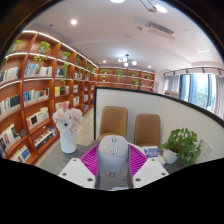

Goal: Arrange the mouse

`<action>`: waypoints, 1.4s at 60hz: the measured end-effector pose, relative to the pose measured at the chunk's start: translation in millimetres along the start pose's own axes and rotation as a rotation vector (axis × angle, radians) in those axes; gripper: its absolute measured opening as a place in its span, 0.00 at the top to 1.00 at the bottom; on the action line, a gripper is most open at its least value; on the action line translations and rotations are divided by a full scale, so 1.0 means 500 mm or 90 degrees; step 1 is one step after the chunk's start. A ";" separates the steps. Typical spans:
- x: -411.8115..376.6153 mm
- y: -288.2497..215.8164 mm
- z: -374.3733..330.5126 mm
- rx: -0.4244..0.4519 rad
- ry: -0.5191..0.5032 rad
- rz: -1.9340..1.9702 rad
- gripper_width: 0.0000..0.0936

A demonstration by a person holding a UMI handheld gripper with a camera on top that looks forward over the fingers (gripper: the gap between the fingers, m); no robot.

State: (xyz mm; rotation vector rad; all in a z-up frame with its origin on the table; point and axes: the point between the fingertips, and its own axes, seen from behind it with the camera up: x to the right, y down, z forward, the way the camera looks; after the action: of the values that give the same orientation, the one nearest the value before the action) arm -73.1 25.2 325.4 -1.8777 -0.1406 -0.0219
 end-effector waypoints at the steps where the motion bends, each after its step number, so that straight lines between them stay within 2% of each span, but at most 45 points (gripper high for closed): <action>1: 0.023 0.002 -0.001 0.000 0.005 0.000 0.60; 7: 0.129 0.065 0.012 -0.025 0.015 0.013 0.60; 18: 0.254 0.298 0.054 -0.149 0.028 0.009 0.60; 30: 0.263 0.569 0.077 -0.277 0.010 0.040 0.60; 40: 0.247 0.713 0.075 -0.348 -0.008 0.060 0.60; 42: 0.249 0.707 0.080 -0.319 -0.004 0.064 0.60; 53: 0.249 0.707 0.079 -0.322 0.002 0.077 0.60; 57: 0.248 0.708 0.080 -0.323 0.004 0.081 0.55; 66: 0.247 0.710 0.079 -0.341 0.008 0.083 0.44; 71: 0.237 0.707 0.066 -0.373 0.000 0.078 0.24; 74: 0.229 0.678 0.054 -0.364 -0.015 0.076 0.17; 84: 0.245 0.528 -0.003 -0.307 0.001 0.082 0.18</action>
State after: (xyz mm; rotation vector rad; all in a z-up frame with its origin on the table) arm 77.1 -44.9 86.1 -2.3646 -0.0115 0.0351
